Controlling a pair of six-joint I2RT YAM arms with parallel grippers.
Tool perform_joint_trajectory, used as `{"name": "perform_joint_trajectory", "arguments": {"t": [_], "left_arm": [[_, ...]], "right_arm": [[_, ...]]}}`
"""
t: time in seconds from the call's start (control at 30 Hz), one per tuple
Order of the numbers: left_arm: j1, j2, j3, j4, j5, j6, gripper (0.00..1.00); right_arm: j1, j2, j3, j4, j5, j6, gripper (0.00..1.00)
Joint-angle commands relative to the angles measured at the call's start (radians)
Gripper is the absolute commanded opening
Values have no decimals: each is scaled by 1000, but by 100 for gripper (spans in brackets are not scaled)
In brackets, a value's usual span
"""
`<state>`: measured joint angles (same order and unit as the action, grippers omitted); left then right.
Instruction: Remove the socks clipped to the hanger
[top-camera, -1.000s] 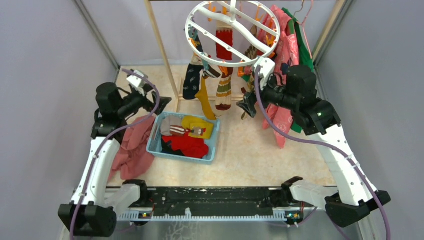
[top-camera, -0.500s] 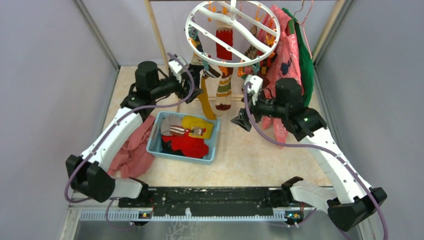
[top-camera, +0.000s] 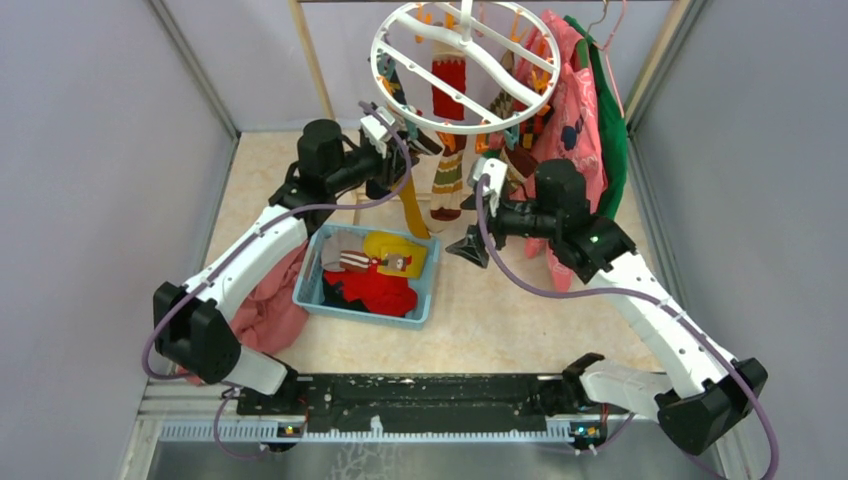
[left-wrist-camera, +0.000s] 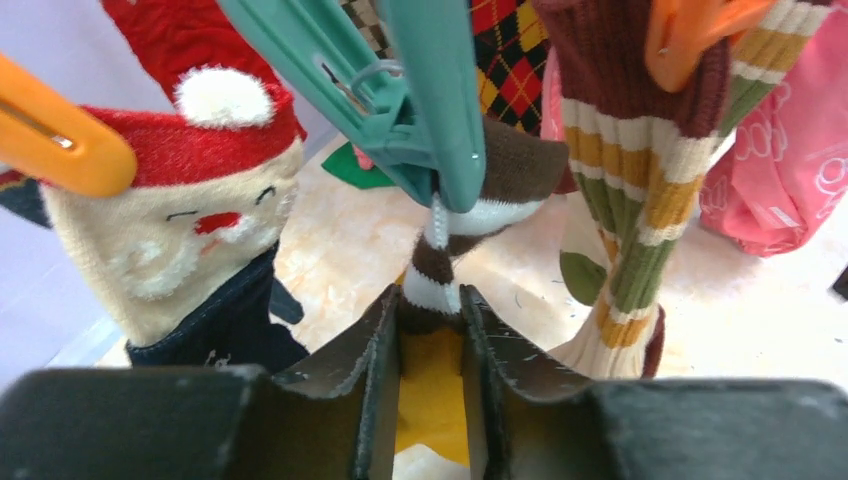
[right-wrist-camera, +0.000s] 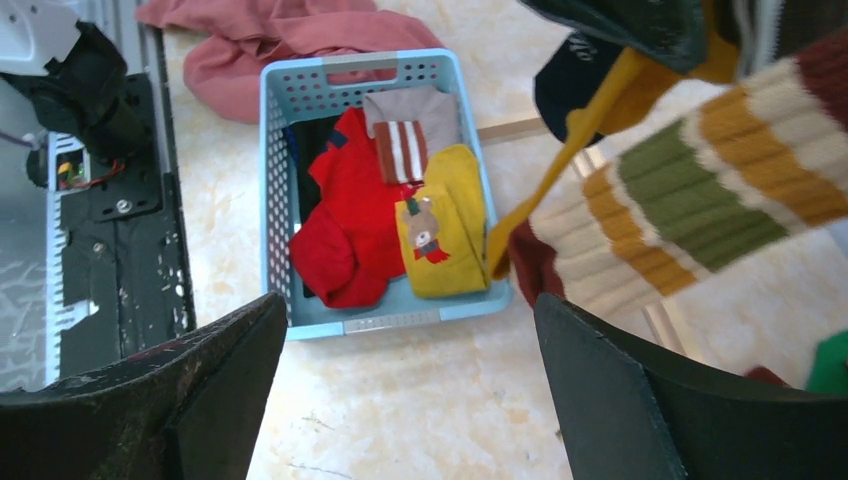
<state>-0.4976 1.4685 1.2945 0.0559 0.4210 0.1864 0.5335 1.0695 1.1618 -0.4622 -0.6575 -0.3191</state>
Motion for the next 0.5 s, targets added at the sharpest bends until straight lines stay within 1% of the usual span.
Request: {"name": "perform_joint_trajectory", "arguments": {"t": [0.0,0.07,0.17,0.27,0.33,0.47], "left_arm": [[-3,-31,11,37,105,-19,26],[-3,-64,-3,26,165,-23,16],[-4,-97,7,-22,275,-44,9],[-3,-116,24,-51,346,-91,2],[-2,-126,18,-52,381,-130,0],[-3,-144,-17,-17,448,-275,0]], "right_arm": [[62,33,-16,146,-42,1,93],[97,47,-23,187,-41,3,90],[132,64,-40,271,-31,17,88],[139,105,-14,325,-13,81,84],[140,127,1,367,15,125,83],[141,161,40,393,74,176,83]]}}
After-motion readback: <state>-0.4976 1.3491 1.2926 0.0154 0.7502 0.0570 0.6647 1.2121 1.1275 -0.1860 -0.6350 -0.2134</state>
